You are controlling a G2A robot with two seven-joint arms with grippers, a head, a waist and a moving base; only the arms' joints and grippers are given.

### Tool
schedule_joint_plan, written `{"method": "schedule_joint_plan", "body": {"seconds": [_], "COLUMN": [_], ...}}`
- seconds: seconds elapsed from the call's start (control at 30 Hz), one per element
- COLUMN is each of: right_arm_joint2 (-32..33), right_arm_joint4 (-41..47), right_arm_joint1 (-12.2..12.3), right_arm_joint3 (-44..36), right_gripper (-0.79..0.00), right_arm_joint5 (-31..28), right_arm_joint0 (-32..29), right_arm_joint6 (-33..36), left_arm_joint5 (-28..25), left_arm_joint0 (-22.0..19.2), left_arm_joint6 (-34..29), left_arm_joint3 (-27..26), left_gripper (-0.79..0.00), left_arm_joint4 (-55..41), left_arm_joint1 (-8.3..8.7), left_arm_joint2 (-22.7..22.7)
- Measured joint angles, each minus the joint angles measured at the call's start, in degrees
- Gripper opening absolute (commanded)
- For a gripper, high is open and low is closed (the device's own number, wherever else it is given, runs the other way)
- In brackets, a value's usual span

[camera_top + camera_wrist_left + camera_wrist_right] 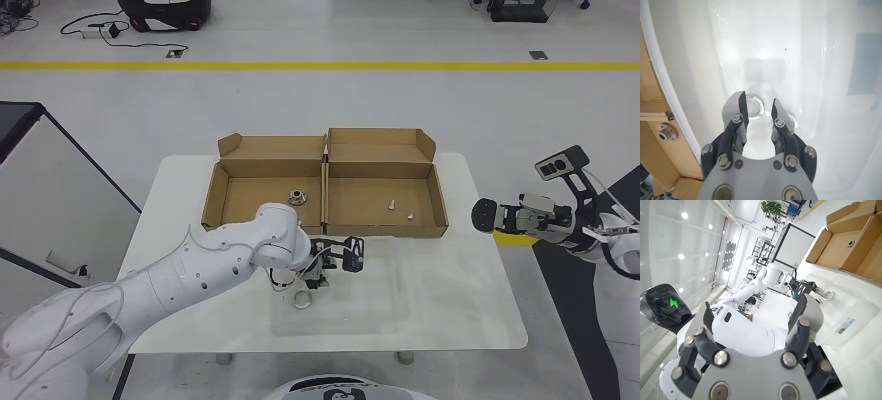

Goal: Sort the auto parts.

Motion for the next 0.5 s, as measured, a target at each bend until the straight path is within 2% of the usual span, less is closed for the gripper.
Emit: {"method": "schedule_joint_plan", "body": {"seconds": [0.3, 0.5], "right_arm_joint2": [0.0, 0.0], "right_arm_joint4": [0.0, 0.0], "right_arm_joint1": [0.0, 0.0], "right_arm_joint3": [0.0, 0.0], "right_gripper": [0.0, 0.0], "right_arm_joint5": [0.0, 0.0], "right_arm_joint0": [0.0, 0.0], "right_arm_joint6": [0.0, 0.0], "left_arm_joint5": [-0.6, -1.6], "left_arm_joint0": [0.5, 0.9], "left_arm_joint6": [1.2, 1.4], "left_arm_joint3": [0.2, 0.7], "left_gripper": [-0.539, -0.539], "left_arm_joint4": [3.7, 6.0], "left_arm_joint1": [-0.04, -0.23], "left_arm_joint2": [-1.0, -1.0]}}
